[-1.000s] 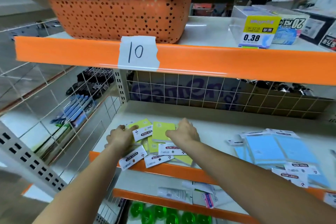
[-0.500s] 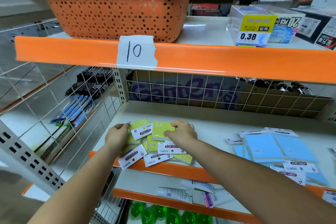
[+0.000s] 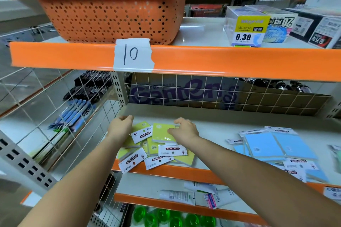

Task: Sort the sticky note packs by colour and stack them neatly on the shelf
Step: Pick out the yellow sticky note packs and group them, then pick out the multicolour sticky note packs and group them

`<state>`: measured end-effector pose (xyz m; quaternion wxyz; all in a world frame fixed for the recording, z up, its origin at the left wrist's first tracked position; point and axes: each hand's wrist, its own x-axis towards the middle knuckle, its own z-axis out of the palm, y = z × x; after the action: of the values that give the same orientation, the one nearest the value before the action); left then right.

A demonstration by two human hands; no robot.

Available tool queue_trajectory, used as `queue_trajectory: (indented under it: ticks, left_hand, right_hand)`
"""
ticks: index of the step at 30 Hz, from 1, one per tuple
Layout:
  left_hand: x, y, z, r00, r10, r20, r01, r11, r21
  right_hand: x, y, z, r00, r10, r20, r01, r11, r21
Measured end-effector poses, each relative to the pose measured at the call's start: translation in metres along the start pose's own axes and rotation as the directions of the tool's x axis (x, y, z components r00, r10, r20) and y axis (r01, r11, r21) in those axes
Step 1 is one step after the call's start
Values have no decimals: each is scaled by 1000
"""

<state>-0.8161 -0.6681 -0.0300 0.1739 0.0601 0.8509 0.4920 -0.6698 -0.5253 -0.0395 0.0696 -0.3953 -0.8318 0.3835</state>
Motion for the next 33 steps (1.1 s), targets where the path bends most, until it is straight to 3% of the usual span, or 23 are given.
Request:
queue_trajectory:
  ticks: [8, 22, 33]
  left_hand:
    - [-26, 39, 31, 969, 230, 90, -245, 946, 213]
    - [-113, 83, 137, 893, 342, 293, -410, 887, 214]
    - [-212, 105, 229, 849, 388, 359, -478, 853, 209]
  right_hand:
    - [-2, 7, -24, 997, 9, -71, -10, 1000, -20]
    - [-45, 77, -109, 958, 54, -282, -13, 990, 143]
    - [-92, 153, -191, 934, 109, -341, -43, 980, 194]
